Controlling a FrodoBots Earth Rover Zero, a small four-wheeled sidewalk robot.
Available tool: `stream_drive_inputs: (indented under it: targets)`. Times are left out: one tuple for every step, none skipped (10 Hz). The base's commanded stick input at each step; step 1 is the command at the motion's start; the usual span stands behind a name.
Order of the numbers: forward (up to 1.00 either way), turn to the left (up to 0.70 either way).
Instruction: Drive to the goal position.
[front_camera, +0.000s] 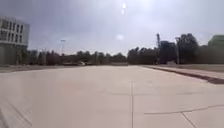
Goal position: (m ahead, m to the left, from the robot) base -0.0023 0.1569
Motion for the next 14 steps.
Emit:
stream_drive_inputs:
  targets:
    - [0.70,-0.12]
    - [0.70,-0.09]
    - [0.70,-0.06]
    - [0.70,-0.03]
    - [0.70,0.00]
    - [0.70,0.02]
    - [0.70,0.02]
    - [0.70,0.02]
    - [0.70,0.02]
    - [0.70,0.02]
    - [0.70,0.02]
    - [0.70,0.02]
    - [0.70,0.02]
    - [0.70,0.02]
